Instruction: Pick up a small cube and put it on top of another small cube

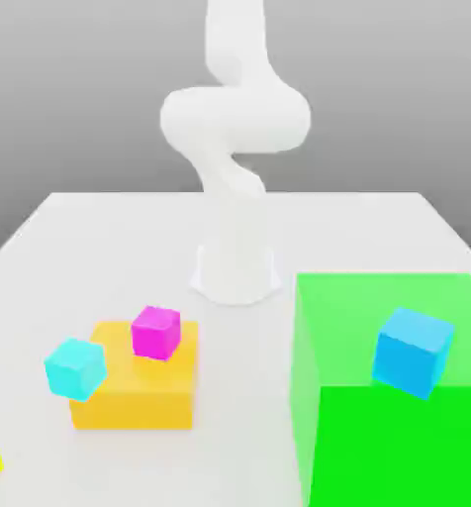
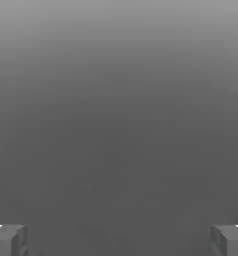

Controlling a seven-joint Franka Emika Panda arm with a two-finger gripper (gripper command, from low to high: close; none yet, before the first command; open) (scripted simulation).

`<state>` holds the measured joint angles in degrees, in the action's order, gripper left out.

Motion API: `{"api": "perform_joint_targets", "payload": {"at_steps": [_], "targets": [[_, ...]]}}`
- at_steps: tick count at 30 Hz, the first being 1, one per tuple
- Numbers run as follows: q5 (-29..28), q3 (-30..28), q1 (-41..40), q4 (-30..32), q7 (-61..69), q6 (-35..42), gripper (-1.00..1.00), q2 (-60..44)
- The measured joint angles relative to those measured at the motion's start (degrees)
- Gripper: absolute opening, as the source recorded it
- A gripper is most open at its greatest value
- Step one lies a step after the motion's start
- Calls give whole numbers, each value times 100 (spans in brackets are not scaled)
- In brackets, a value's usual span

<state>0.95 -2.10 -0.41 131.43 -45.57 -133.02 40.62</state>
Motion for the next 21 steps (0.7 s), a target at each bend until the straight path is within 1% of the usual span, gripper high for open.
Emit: {"api": "perform_joint_targets", "payload": {"at_steps": [13,17,21], "targets": [[680,-1083,-301,-185,276,-652,0,-2727],[947,-1340,-505,-242,402,-845,0,-3564],[1192,-1476,-835,-300,512,-1038,0,-4399]]}}
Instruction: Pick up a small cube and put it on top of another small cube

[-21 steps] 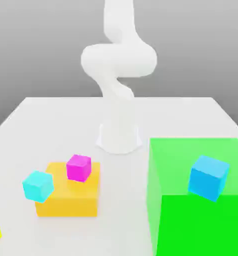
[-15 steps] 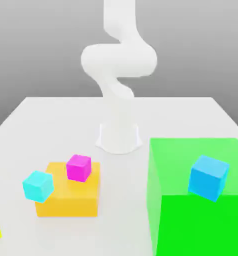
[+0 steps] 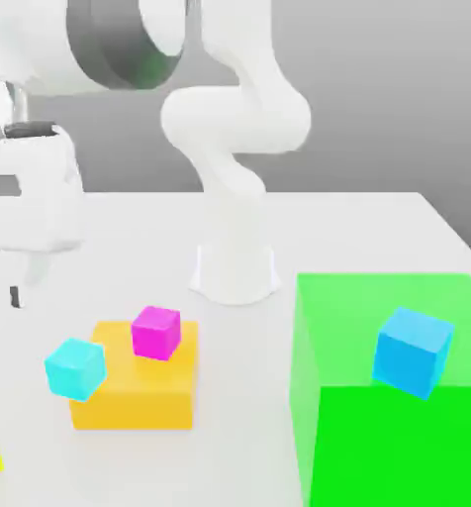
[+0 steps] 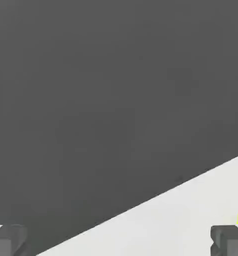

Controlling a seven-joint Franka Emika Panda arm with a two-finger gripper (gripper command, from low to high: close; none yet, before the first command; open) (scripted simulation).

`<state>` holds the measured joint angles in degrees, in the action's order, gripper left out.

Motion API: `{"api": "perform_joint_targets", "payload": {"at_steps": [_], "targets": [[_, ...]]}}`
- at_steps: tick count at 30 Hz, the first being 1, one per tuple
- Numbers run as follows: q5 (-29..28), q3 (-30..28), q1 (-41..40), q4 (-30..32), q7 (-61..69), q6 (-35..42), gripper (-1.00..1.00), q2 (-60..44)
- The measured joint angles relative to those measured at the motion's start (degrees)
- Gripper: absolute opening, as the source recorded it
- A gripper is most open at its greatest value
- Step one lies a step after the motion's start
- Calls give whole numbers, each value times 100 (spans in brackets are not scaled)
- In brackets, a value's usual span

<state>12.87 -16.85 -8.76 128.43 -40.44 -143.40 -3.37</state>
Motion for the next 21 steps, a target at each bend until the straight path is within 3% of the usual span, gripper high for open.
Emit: {"api": "perform_joint_targets", "payload": {"at_steps": [9,13,14,21], "targets": [[264,-276,-601,-115,50,-476,0,-1821],[596,-10,-917,-278,272,-990,0,-2647],[685,87,-998,-322,336,-1126,-100,-2831],[705,101,-1011,-330,350,-1147,-100,-2866]]}}
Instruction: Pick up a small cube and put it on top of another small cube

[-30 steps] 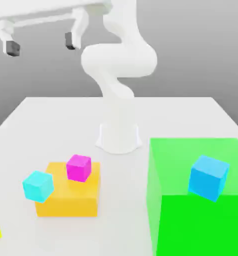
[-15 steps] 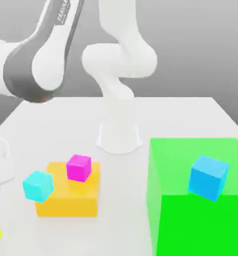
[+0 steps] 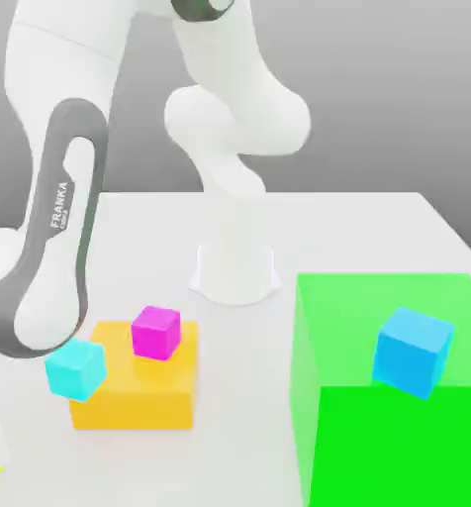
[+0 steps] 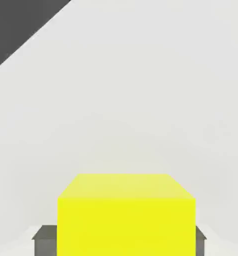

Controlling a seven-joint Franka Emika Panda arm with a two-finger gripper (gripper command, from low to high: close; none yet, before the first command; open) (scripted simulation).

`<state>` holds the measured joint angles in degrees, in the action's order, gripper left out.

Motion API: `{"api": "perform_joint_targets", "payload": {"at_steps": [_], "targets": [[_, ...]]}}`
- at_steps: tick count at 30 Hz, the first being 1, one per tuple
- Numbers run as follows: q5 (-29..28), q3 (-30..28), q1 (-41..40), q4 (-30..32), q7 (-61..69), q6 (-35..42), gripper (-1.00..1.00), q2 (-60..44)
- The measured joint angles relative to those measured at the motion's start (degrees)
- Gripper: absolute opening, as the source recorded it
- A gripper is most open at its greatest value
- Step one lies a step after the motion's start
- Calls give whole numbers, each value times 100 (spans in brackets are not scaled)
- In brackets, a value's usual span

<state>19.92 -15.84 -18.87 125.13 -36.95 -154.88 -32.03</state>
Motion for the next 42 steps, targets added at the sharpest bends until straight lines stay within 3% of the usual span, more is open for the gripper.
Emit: {"api": "perform_joint_targets", "payload": {"at_steps": [5,11,18,32,39,40,42], "targets": [[-404,-359,305,292,-336,602,-100,893],[-540,-384,600,1144,-791,956,-100,2075],[-1098,-247,806,2192,-1622,1277,-100,3545],[-2340,870,242,4278,-3378,1947,-100,6456],[-2447,978,152,4738,-3512,602,-100,5578],[-2449,973,154,4767,-3510,445,100,5449],[-2449,973,154,4767,-3510,445,100,5449]]}}
